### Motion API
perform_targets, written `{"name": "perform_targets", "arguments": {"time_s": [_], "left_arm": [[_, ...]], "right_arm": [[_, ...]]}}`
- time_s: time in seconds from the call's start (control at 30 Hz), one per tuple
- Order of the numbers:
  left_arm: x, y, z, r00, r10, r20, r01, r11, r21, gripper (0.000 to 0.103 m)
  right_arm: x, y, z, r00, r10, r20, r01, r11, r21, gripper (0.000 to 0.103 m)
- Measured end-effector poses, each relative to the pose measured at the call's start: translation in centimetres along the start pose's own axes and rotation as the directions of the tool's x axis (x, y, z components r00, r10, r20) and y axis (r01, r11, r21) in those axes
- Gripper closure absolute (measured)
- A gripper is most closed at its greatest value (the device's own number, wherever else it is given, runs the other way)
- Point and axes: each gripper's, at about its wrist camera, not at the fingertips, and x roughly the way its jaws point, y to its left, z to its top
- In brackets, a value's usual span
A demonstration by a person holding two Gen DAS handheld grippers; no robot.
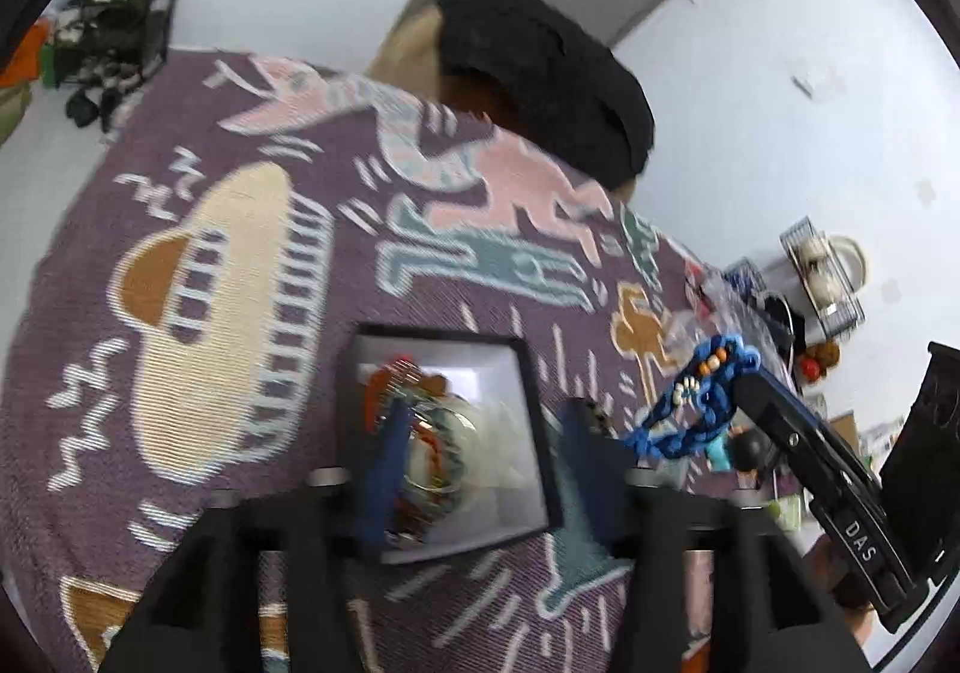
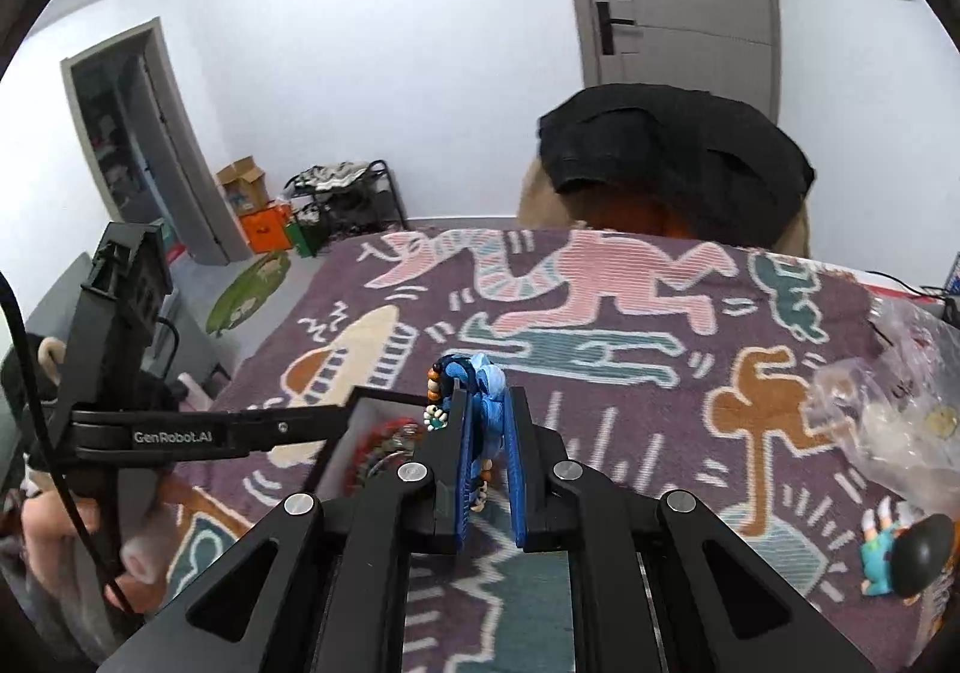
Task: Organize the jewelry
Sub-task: 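Lower both held pieces into the box and open both tools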
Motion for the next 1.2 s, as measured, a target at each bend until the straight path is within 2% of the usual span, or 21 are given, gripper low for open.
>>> {"name": "perform_targets", "arguments": {"time_s": [0.03, 0.07, 0.33, 0.47, 0.53, 0.57, 0.6, 0.63, 0.77, 1.2], "left_arm": [[-0.5, 0.4, -0.1, 1.0, 0.008, 0.016, -0.008, 1.0, 0.0, 0.034], [-1.0, 0.9, -0.1, 1.0, 0.012, 0.028, -0.012, 1.0, -0.002, 0.033], [-3.1, 4.2, -0.1, 0.997, 0.045, 0.059, -0.044, 0.999, -0.028, 0.033], [-3.6, 5.4, -0.3, 0.996, 0.059, 0.071, -0.056, 0.998, -0.035, 0.033], [-3.8, 5.8, -0.4, 0.995, 0.062, 0.074, -0.06, 0.998, -0.036, 0.033], [-3.8, 5.9, -0.4, 0.995, 0.063, 0.077, -0.06, 0.998, -0.034, 0.033], [-3.9, 5.9, -0.4, 0.995, 0.063, 0.079, -0.061, 0.998, -0.032, 0.033], [-4.0, 5.9, -0.5, 0.995, 0.063, 0.081, -0.061, 0.998, -0.028, 0.032], [-3.9, 5.5, -0.6, 0.994, 0.063, 0.091, -0.062, 0.998, -0.02, 0.025], [-1.7, 0.0, -1.6, 0.998, 0.011, 0.057, -0.016, 0.996, 0.091, 0.024]], "right_arm": [[0.3, 0.5, 0.0, 1.0, 0.008, -0.004, -0.008, 1.0, -0.006, 0.092], [0.6, 0.9, 0.0, 1.0, 0.014, -0.008, -0.014, 1.0, -0.01, 0.092], [3.2, 3.9, -0.1, 0.997, 0.052, -0.048, -0.054, 0.998, -0.038, 0.092], [4.4, 4.7, -0.1, 0.996, 0.045, -0.079, -0.049, 0.998, -0.04, 0.092], [5.3, 4.5, -0.2, 0.992, 0.025, -0.121, -0.028, 0.999, -0.023, 0.078], [5.6, 4.3, -0.2, 0.991, 0.018, -0.13, -0.019, 1.0, -0.012, 0.052], [5.6, 3.9, -0.4, 0.992, 0.006, -0.125, -0.006, 1.0, 0.001, 0.032], [5.1, 3.6, -0.6, 0.995, -0.003, -0.103, 0.004, 1.0, 0.009, 0.029], [4.1, 2.0, -1.3, 0.996, -0.005, -0.092, 0.009, 0.999, 0.046, 0.028], [1.4, -5.3, -5.2, 0.995, -0.055, -0.089, 0.073, 0.972, 0.224, 0.028]]}}
